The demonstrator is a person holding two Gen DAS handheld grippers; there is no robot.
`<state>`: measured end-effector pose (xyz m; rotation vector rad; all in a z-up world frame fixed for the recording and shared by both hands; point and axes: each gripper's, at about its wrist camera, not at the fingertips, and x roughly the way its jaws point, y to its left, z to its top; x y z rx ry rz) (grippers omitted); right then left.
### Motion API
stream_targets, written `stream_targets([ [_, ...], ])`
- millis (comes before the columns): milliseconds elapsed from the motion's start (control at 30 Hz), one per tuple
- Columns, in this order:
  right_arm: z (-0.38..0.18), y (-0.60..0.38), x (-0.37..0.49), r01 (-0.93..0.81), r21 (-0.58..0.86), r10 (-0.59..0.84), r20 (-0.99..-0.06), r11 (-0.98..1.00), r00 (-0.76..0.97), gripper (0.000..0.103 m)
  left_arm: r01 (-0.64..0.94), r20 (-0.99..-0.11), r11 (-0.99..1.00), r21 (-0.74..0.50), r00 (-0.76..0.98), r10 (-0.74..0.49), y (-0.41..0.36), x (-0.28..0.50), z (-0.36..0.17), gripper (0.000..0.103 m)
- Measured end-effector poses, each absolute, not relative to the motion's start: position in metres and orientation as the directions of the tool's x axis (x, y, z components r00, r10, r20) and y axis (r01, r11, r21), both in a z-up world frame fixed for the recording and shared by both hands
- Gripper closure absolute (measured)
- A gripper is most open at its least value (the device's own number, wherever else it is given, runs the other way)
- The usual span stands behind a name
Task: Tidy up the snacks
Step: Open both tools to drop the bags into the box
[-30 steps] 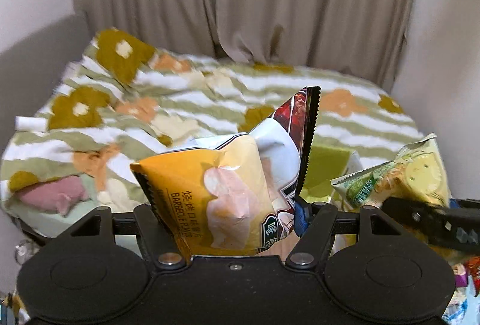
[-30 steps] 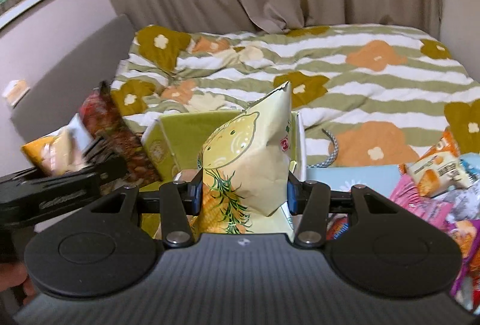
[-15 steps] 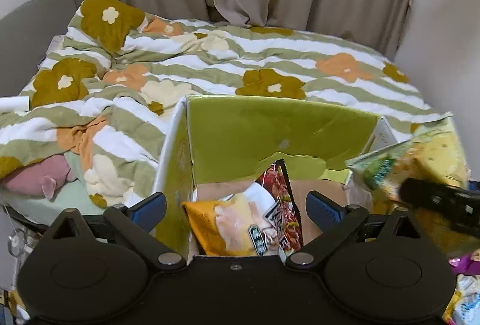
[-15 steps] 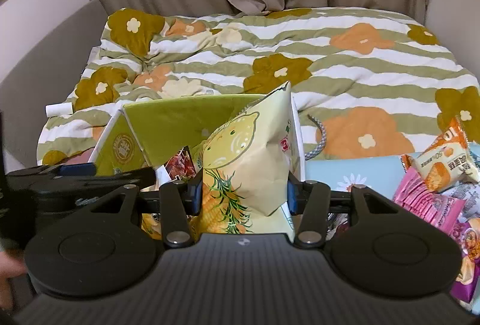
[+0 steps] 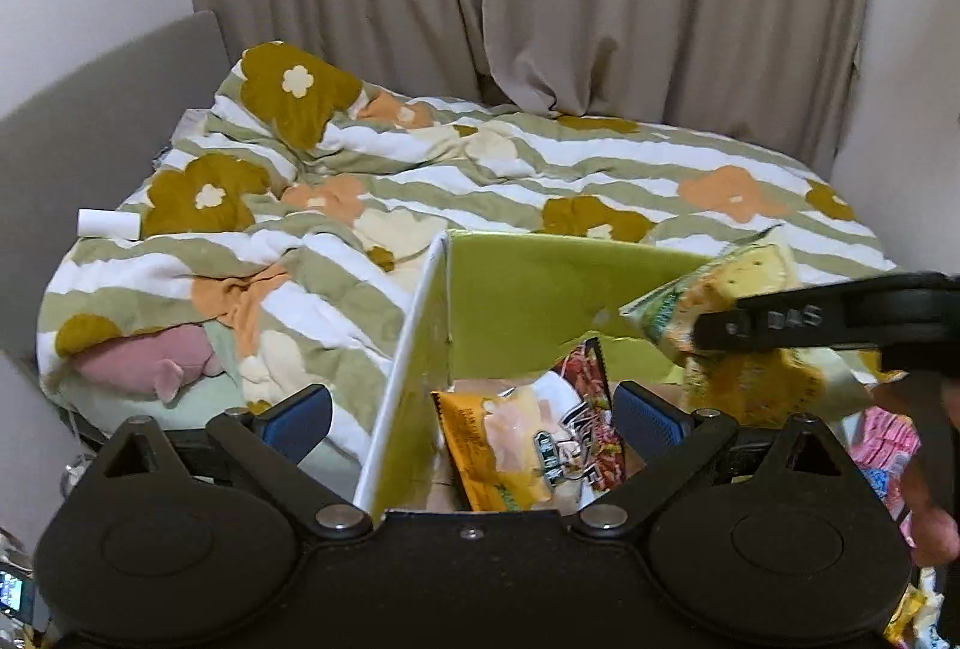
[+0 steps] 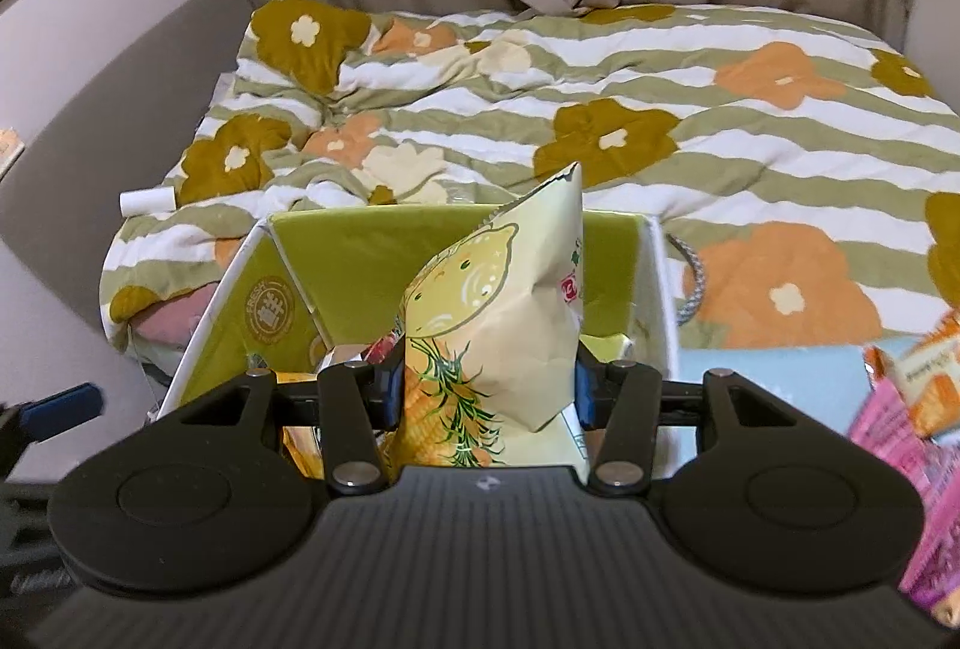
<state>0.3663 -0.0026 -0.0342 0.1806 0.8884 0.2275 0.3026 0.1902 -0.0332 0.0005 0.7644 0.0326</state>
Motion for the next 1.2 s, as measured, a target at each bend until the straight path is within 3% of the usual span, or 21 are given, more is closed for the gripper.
stream_targets([
  [33,-0.038,0.000,0.370,-0.126,0.253,0.276,-0.749,0.959,0.603,0.037,-0.033,-0.697,0.999,0.011,0.716,0.031,0.192,0.303,-0.035,0.002],
  [100,-0.045,0.004,0.378,-0.125,0.234,0.262,-0.762,0.964,0.592,0.024,-0.041,-0.706,0.999,0.004,0.708,0.032,0.195,0.304,-0.038,0.002],
  [133,-0.049,0.005,0.379,-0.123,0.222,0.251,-0.770,0.967,0.586,0.000,-0.047,-0.709,0.999,0.002,0.704,0.035,0.196,0.305,-0.039,0.002],
  [533,-0.054,-0.003,0.362,-0.146,0.186,0.236,-0.767,0.972,0.596,0.000,-0.056,-0.710,0.998,0.022,0.702,0.055,0.193,0.297,-0.044,0.002],
  [900,-0.007,-0.009,0.315,-0.158,0.165,0.228,-0.721,0.974,0.654,0.000,-0.027,-0.599,0.998,0.053,0.799,0.054,0.185,0.264,-0.006,0.001],
  [1200,0.032,-0.032,0.254,-0.073,0.125,0.139,-0.676,0.989,0.724,0.000,0.062,-0.514,0.996,0.071,0.858,-0.017,0.169,0.228,0.022,0.000],
])
